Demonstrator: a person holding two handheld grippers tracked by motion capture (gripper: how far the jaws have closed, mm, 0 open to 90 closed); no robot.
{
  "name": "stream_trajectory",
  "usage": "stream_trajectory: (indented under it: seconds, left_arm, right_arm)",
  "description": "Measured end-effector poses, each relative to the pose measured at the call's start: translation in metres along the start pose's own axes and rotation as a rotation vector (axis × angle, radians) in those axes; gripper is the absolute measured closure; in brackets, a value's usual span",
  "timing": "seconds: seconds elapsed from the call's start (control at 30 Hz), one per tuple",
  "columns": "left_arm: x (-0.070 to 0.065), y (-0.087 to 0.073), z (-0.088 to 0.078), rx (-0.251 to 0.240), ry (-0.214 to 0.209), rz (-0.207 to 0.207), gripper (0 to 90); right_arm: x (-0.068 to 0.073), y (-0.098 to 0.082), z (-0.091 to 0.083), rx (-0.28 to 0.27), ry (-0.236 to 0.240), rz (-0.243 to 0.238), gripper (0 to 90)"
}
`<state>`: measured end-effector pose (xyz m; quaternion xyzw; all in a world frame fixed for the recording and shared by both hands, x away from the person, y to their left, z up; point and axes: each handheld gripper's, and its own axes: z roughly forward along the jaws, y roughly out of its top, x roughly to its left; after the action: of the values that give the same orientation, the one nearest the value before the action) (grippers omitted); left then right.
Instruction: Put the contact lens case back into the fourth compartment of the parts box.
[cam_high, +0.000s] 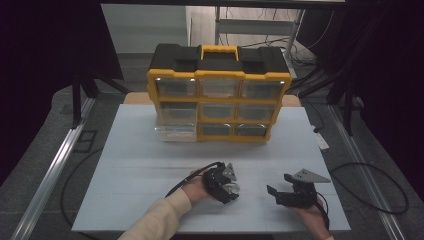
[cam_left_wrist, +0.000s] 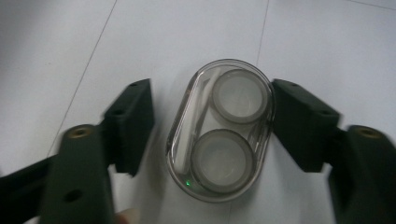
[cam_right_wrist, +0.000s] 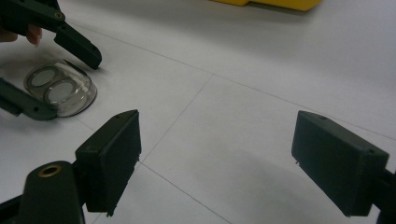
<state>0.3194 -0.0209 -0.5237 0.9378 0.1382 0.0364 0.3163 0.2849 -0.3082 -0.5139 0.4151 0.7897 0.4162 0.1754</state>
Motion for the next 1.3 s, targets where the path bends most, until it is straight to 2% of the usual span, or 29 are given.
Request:
stream_trajectory:
  seconds: [0.03, 0.07, 0.2, 0.4, 0.63, 0.83, 0.93, 1.2, 1.3]
  left_arm:
    - [0.0, 0.0, 0.0, -0.001, -0.002, 0.01, 42.7]
    - [-0.001, 0.0, 0.0, -0.001, -0.001, 0.012, 44.0]
    - [-0.001, -0.001, -0.001, -0.006, -0.002, 0.026, 45.4]
    - [-0.004, 0.0, -0.001, -0.011, 0.022, 0.042, 46.5]
    - [-0.006, 0.001, -0.004, -0.034, 0.034, 0.02, 46.6]
    - [-0.007, 0.0, -0.016, -0.066, 0.043, 0.008, 46.6]
    - [-0.007, -0.004, -0.024, -0.098, 0.037, -0.022, 46.7]
    - [-0.004, -0.012, -0.039, -0.144, 0.073, -0.055, 46.7]
    - [-0.003, -0.014, -0.041, -0.161, 0.069, -0.07, 46.7]
  right_arm:
    - [0.0, 0.0, 0.0, 0.0, 0.0, 0.0, 16.6]
    - [0.0, 0.0, 0.0, -0.001, -0.001, 0.0, 16.6]
    - [0.0, 0.0, 0.0, 0.0, -0.002, 0.001, 16.6]
    - [0.0, 0.0, 0.0, 0.001, -0.004, 0.0, 16.6]
    - [-0.001, 0.0, 0.0, 0.003, -0.012, 0.002, 16.7]
    - [-0.001, -0.001, 0.0, 0.004, -0.017, 0.004, 16.8]
    - [0.0, 0.0, 0.0, 0.002, -0.019, 0.005, 16.8]
    - [0.0, 0.0, 0.0, -0.002, -0.024, 0.007, 16.8]
    - [0.0, 0.0, 0.0, -0.003, -0.023, 0.007, 16.8]
